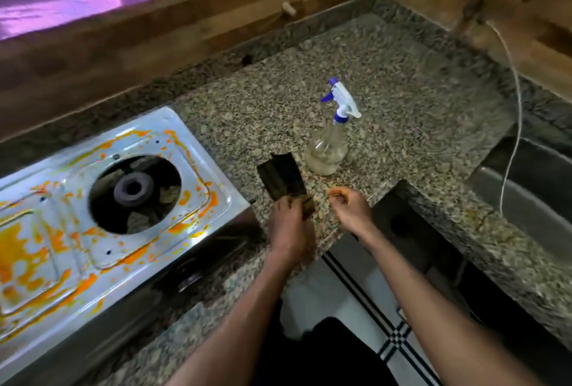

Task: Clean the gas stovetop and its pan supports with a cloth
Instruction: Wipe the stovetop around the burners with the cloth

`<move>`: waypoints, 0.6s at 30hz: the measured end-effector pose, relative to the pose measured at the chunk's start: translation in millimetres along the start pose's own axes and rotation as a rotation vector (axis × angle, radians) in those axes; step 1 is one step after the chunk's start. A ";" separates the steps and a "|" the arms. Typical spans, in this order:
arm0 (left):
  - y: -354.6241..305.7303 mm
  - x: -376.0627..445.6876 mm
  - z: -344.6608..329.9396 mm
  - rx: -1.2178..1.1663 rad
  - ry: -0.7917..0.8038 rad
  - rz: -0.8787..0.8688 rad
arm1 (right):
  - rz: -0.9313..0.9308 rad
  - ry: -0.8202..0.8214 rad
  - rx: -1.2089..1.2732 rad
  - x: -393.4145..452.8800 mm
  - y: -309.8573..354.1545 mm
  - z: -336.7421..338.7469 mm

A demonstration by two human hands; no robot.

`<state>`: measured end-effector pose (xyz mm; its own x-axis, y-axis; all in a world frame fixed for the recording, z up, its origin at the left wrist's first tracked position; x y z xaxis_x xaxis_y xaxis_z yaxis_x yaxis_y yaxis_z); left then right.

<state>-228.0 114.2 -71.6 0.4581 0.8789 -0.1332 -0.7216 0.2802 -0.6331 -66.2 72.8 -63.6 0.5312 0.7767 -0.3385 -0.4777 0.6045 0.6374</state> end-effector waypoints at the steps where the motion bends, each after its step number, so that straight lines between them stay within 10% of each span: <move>1: 5.9 2.8 -1.6 0.033 -0.014 0.043 | 0.021 0.036 -0.036 5.8 -1.4 -3.1; 7: 15.0 15.6 -3.0 0.192 -0.134 0.143 | 0.170 0.286 -0.178 30.5 5.4 -30.8; 18: -6.1 3.4 55.8 -0.297 -0.348 0.205 | 0.583 0.432 -0.092 35.6 69.1 -23.2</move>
<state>-251.0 137.1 -25.7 0.0857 0.9952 -0.0472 -0.5763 0.0108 -0.8171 -96.6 146.4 -47.6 -0.1418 0.9659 -0.2169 -0.6653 0.0693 0.7433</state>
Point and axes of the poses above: each hand's wrist, its own x-axis towards the middle knuckle, its own z-axis out of the back of the hand, y = z × x, the point moved 9 cm from there along x, towards the middle knuckle, and after that the axes turned 7 degrees about -x, right-handed, at the moved point
